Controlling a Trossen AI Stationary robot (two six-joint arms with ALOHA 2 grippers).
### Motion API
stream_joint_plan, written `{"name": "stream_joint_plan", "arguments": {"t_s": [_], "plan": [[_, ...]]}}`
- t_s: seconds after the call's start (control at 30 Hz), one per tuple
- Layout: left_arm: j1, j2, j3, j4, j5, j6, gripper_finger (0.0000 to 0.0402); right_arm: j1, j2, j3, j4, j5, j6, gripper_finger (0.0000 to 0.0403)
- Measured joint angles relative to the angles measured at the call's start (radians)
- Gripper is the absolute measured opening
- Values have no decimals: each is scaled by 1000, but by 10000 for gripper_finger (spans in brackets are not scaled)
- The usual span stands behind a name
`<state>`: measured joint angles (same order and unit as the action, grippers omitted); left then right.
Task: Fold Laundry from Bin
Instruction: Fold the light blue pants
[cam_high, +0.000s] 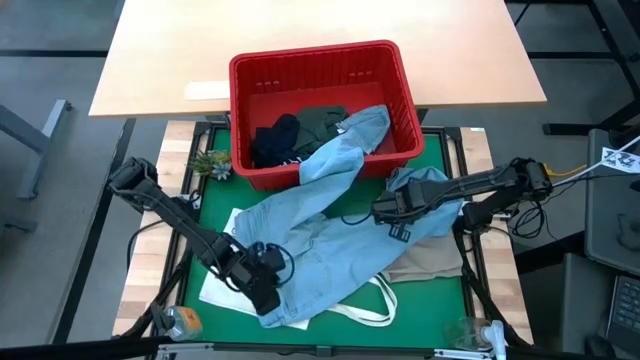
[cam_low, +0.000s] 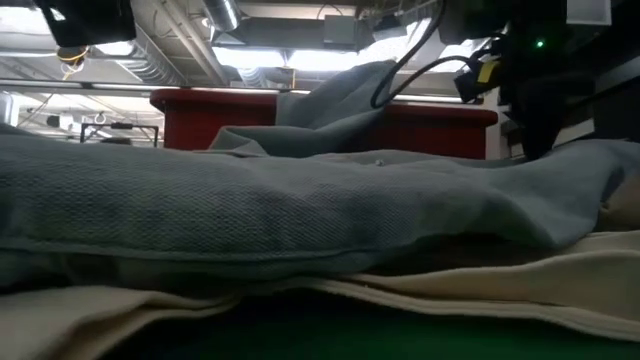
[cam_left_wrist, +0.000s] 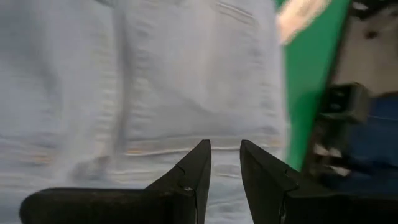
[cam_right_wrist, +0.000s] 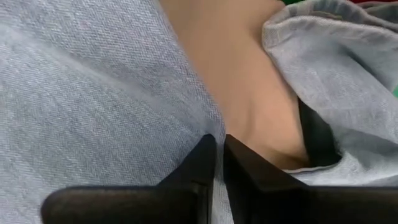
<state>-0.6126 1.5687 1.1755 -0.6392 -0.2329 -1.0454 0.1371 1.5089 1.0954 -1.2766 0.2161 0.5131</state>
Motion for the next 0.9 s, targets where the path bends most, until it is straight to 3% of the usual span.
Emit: {"name": "stream_joint_plan", "arguments": {"t_s": [0.3,0.63,0.9], "plan": [[-17,10,0,59,147,-83,84,0,0,0,0,-45,-28,44],[-68,61,0,110,150,-177,157,0,0,0,-1,-52,-28,158],[-155,186,0,321,150,-176,163,0,0,0,0,-52,-28,190]]}}
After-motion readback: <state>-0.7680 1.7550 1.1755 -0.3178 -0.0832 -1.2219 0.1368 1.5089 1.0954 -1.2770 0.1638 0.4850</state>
